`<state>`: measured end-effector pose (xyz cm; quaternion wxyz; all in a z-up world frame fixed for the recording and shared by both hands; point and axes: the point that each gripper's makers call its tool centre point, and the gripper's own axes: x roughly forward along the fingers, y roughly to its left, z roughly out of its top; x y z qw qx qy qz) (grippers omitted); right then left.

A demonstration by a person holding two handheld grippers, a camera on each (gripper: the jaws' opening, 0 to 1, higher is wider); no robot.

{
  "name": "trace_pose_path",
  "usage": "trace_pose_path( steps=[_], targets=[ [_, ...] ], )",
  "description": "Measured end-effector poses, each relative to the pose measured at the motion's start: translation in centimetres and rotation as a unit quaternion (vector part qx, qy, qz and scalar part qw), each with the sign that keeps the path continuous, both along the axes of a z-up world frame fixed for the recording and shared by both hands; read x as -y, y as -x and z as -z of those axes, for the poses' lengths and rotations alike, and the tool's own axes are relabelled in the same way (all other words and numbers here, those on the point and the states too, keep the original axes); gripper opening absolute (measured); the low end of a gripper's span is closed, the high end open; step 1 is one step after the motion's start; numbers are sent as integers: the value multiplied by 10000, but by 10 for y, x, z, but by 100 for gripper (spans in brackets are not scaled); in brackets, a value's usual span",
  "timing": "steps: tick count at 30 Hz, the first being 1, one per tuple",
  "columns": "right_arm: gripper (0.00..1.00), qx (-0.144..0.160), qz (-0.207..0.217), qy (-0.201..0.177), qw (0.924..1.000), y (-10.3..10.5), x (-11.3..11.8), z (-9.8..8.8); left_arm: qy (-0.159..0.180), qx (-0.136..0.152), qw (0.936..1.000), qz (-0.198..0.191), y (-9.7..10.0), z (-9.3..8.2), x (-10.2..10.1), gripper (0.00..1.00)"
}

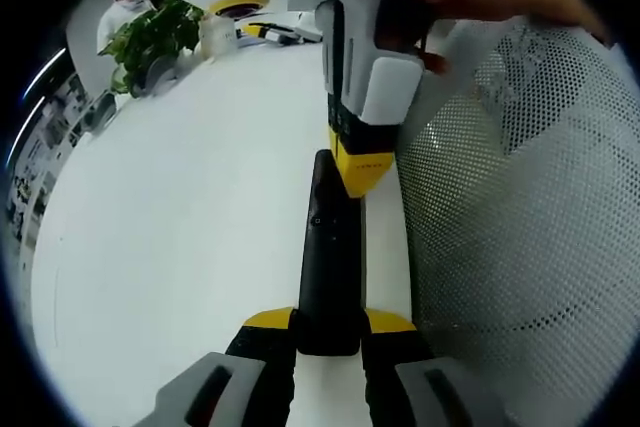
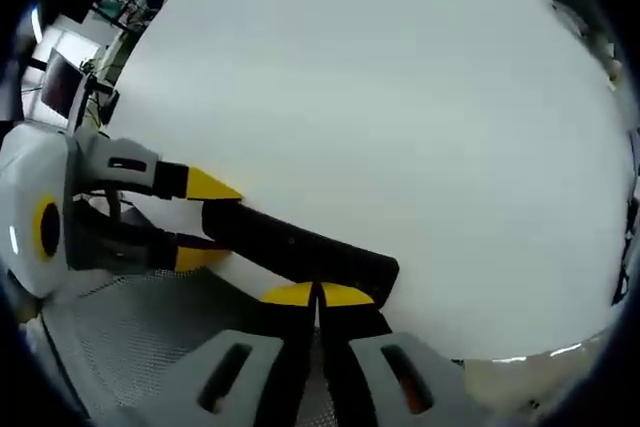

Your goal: Press the specified remote control buttons in sequence, fully releasing each button before pressing the next.

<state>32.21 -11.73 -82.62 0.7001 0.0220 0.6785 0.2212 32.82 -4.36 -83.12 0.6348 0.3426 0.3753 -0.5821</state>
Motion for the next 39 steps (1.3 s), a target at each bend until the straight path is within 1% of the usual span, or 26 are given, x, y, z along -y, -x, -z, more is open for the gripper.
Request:
trace_pose_path(
  steps=[2, 4, 7, 9, 14, 22, 23, 24, 26, 27, 31, 33, 34, 35, 39],
  targets=[
    [0, -55, 132, -69, 9999, 0, 1, -1, 7, 0, 10000, -4, 0, 0, 0, 25],
    [0, -122, 237, -35, 9996, 0, 3, -1, 8, 0, 10000, -8, 0, 0, 0, 25],
    [0, -14, 333, -61, 9994, -4, 5, -4, 12, 0, 10000, -12, 0, 0, 0, 25],
    [0, 65, 431, -162, 9989, -8, 3, -7, 14, 0, 10000, -14, 0, 0, 0, 25],
    [0, 167, 427, -151, 9988, -10, 2, -6, 10, 1, 10000, -16, 0, 0, 0, 25],
    [0, 249, 208, -75, 9994, -11, -3, -2, -4, -11, 10000, -21, 0, 0, 0, 25],
    [0, 300, 151, -40, 9994, -12, -3, -2, -6, -24, 10000, -40, 0, 0, 0, 25],
    [0, 350, 76, 7, 9994, -12, -3, -2, -1, -23, 10000, -39, 0, 0, 0, 25],
    [0, 506, -261, 175, 9982, -13, -3, -1, -1, -24, 10000, -40, 0, 0, 0, 25],
    [0, 558, -330, 223, 9976, -13, -3, -1, -7, -26, 10000, -40, 0, 0, 0, 25],
    [0, 660, -393, 249, 9967, -12, -4, -1, -27, -19, 10000, -29, 0, 0, 1, 25],
    [0, 765, -525, 333, 9951, -12, -4, -1, -40, -14, 10000, -19, 0, 0, 1, 25],
    [0, 877, -805, 453, 9919, -14, -3, 0, -37, -14, 10000, -13, 0, 0, 1, 25],
    [0, 923, -911, 512, 9902, -14, -4, 0, -15, -20, 10000, -14, 0, 0, 2, 25],
    [0, 928, -765, 534, 9913, -14, -4, -1, 98, -24, 9999, 36, 0, 0, 2, 24]
  ],
)
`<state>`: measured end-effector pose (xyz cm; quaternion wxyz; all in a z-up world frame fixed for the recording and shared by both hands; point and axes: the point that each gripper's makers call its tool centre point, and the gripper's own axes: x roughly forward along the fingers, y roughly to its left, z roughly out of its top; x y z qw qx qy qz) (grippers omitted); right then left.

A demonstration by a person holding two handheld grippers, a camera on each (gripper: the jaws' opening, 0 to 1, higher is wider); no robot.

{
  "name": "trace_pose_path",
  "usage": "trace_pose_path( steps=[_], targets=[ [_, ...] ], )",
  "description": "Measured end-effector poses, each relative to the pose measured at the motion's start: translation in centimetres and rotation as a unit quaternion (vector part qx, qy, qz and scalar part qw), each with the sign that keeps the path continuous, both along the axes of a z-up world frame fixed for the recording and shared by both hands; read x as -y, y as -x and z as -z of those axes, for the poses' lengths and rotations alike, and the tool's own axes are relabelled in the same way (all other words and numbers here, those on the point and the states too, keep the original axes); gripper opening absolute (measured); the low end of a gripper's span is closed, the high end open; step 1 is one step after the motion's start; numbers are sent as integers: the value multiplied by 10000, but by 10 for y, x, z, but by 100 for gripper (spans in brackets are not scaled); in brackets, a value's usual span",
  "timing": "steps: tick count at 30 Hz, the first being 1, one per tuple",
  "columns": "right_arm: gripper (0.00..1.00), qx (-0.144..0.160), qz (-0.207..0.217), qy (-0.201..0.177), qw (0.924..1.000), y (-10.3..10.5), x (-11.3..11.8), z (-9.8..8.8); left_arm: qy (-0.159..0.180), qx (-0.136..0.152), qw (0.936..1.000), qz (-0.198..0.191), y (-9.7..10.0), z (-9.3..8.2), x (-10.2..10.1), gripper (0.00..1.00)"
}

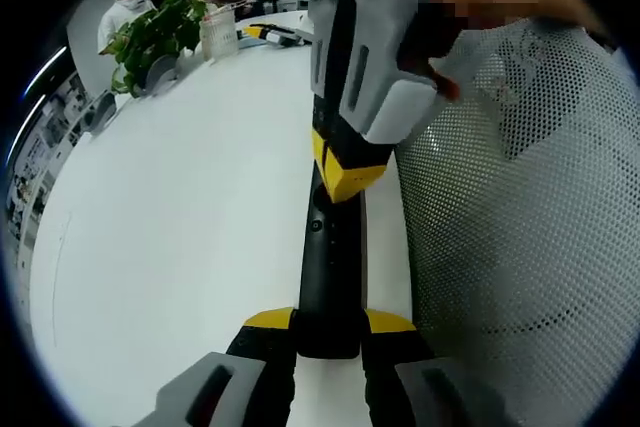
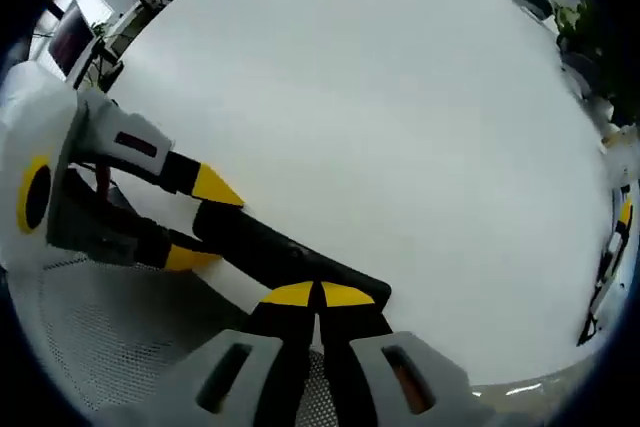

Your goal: Press the specified remote control buttons in sequence, fully releasing each button before pressing the next.

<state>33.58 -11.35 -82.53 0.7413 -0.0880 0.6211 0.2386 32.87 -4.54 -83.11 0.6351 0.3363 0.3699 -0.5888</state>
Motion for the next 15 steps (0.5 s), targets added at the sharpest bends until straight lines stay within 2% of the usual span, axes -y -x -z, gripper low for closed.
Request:
trace_pose_path(
  steps=[6, 11, 15],
  targets=[
    [0, -183, 304, -228, 9991, -1, 1, 0, 95, 2, 10000, 17, 0, 0, 1, 24],
    [0, -411, 547, -214, 9974, -2, 1, 0, 128, 23, 9999, 33, 0, -1, 1, 23],
    [0, -329, 628, -328, 9969, -4, 2, -2, 152, -18, 9999, -19, 1, -1, 2, 23]
  ],
)
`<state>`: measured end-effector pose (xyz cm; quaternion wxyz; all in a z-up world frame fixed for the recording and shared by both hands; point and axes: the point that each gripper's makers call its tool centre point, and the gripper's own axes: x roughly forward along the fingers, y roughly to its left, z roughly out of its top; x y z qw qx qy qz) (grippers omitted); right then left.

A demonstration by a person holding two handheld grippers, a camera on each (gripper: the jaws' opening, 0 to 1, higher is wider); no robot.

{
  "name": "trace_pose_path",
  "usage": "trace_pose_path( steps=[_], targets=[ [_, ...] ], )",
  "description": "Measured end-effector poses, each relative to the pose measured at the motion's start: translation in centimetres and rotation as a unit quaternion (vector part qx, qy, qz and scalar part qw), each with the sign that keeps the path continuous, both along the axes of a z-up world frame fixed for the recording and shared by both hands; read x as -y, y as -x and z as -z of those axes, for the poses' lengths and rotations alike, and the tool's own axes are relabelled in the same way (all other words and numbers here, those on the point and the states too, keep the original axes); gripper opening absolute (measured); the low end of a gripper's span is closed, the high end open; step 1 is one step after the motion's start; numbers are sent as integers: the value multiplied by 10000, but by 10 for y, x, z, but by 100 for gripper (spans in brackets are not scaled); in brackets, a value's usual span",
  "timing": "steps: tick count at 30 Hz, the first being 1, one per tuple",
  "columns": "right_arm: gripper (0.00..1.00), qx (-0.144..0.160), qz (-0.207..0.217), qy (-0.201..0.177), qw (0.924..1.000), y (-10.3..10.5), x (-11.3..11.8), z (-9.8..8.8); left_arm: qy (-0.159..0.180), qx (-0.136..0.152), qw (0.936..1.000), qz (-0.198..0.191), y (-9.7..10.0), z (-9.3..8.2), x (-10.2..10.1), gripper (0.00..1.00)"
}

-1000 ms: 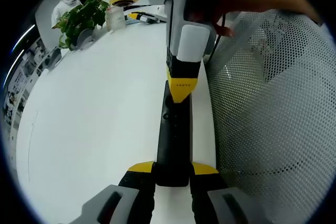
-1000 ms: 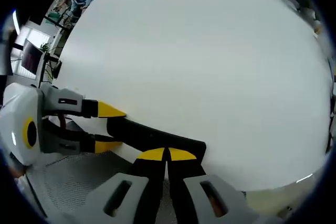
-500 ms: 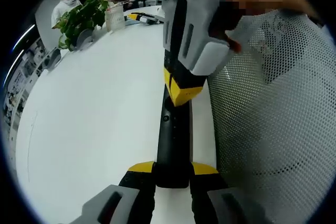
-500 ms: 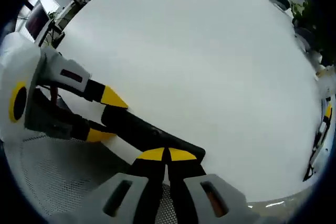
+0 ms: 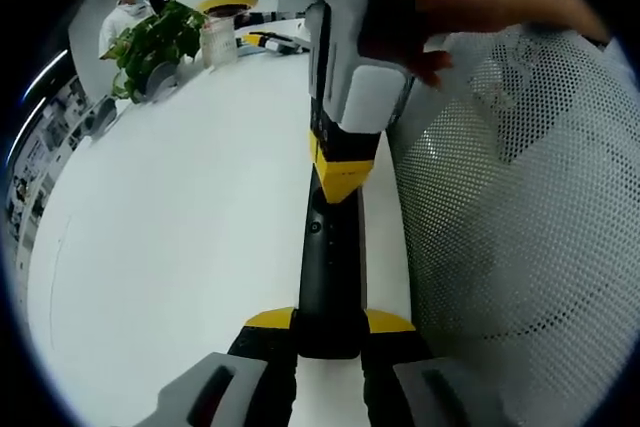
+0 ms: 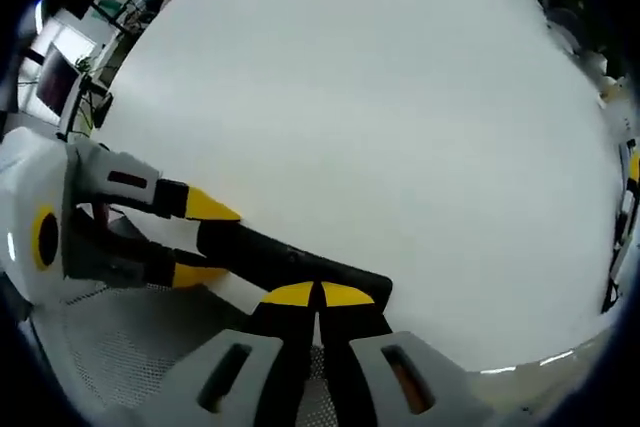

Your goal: Press the specified remote control buttons in sequence, fully releasing each button before pressing the next.

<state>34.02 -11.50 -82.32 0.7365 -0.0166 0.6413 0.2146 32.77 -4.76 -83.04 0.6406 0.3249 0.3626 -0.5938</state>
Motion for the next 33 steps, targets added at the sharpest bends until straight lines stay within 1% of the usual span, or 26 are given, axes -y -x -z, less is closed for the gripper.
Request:
trace_pose_path(
  steps=[2, 6, 10, 14, 16, 20, 21, 24, 28, 33],
  targets=[
    [0, 28, 60, -121, 9999, -2, -3, -2, 3, -55, 10000, -45, 2, 0, 1, 23],
    [0, 106, 54, -284, 9995, -4, -10, -3, -17, -29, 10000, -44, 2, 0, 2, 23],
    [0, 182, -128, -203, 9995, -4, -13, -1, -44, 8, 10000, -17, 3, 0, 5, 23],
    [0, 200, -298, -213, 9991, -2, -19, 1, -93, 35, 10000, -5, 3, 0, 4, 23],
    [0, 255, -367, -188, 9988, -3, -21, 3, -81, 25, 10000, -2, 4, 0, 4, 23],
    [0, 486, -575, -66, 9971, -4, -23, 3, -48, -31, 10000, -44, 3, 0, 4, 23],
    [0, 471, -555, -47, 9973, -4, -23, 3, -54, -40, 10000, -49, 3, 0, 4, 23],
    [0, 551, -662, 0, 9963, -5, -23, 3, -75, -39, 9999, -54, 3, 0, 4, 23],
    [0, 582, -612, -34, 9964, -7, -22, 4, -62, -63, 9999, -79, 3, 0, 5, 23],
    [0, 540, -493, -115, 9973, -8, -21, 4, -70, -40, 10000, -57, 2, 0, 5, 24]
  ],
)
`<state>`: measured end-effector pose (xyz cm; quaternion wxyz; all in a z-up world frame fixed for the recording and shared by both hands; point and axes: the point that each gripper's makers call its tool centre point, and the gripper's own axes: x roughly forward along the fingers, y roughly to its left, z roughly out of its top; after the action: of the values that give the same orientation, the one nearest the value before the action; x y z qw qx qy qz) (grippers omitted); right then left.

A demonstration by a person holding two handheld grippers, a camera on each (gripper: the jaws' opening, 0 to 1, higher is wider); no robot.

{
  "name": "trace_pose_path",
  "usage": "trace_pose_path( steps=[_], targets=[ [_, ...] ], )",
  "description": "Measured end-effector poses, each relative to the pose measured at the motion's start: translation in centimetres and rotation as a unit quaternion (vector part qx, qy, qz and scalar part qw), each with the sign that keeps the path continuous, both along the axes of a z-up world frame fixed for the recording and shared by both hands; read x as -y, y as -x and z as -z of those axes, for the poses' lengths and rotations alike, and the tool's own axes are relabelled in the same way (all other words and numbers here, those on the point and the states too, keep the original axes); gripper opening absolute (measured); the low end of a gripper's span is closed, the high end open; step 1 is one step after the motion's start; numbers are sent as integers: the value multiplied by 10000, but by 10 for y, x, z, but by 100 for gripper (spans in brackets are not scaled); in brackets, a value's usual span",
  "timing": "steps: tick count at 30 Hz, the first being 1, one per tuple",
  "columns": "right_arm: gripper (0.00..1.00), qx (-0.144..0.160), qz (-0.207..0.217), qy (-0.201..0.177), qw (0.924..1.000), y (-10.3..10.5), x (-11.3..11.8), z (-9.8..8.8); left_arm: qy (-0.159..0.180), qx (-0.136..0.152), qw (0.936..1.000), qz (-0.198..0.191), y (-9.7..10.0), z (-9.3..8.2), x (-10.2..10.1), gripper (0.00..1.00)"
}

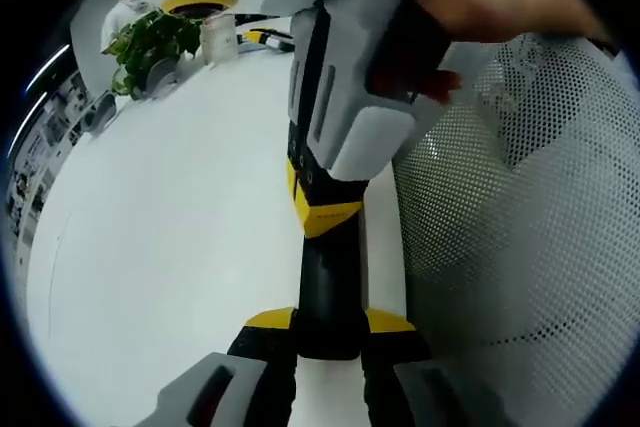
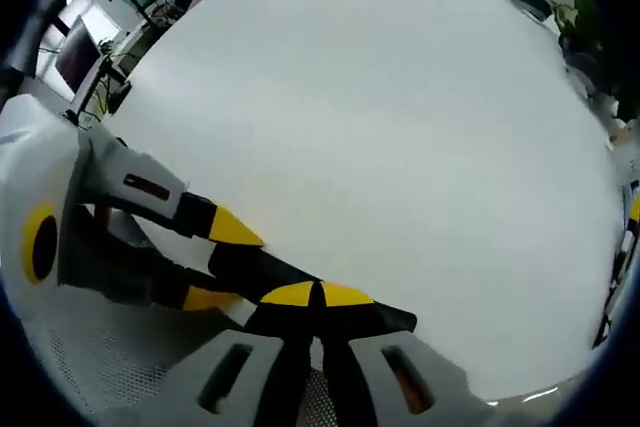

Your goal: Press the specified remote control buttons in sequence, fully releasing each button before pressing the next.

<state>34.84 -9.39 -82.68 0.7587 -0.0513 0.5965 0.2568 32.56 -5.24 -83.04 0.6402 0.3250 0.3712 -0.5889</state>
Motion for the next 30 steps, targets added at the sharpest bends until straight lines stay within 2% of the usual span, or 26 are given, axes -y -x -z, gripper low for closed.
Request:
trace_pose_path(
  steps=[10, 14, 17, 19, 30],
  targets=[
    [0, -221, 320, -178, 9991, 0, 4, -2, 2, 39, 10000, 13, 0, 0, 0, 24],
    [0, -159, 415, -186, 9988, -2, 8, -7, -5, 42, 10000, 25, 0, 0, 0, 24],
    [0, -356, 593, -341, 9970, 0, 8, -9, -1, 42, 10000, 25, 0, 0, 0, 24],
    [0, -487, 612, -357, 9963, 5, 8, -9, 3, 44, 10000, 26, 0, 0, 0, 24],
    [0, -709, 378, -233, 9965, 16, 3, -4, 4, 51, 10000, 32, 0, 0, 0, 24]
  ],
)
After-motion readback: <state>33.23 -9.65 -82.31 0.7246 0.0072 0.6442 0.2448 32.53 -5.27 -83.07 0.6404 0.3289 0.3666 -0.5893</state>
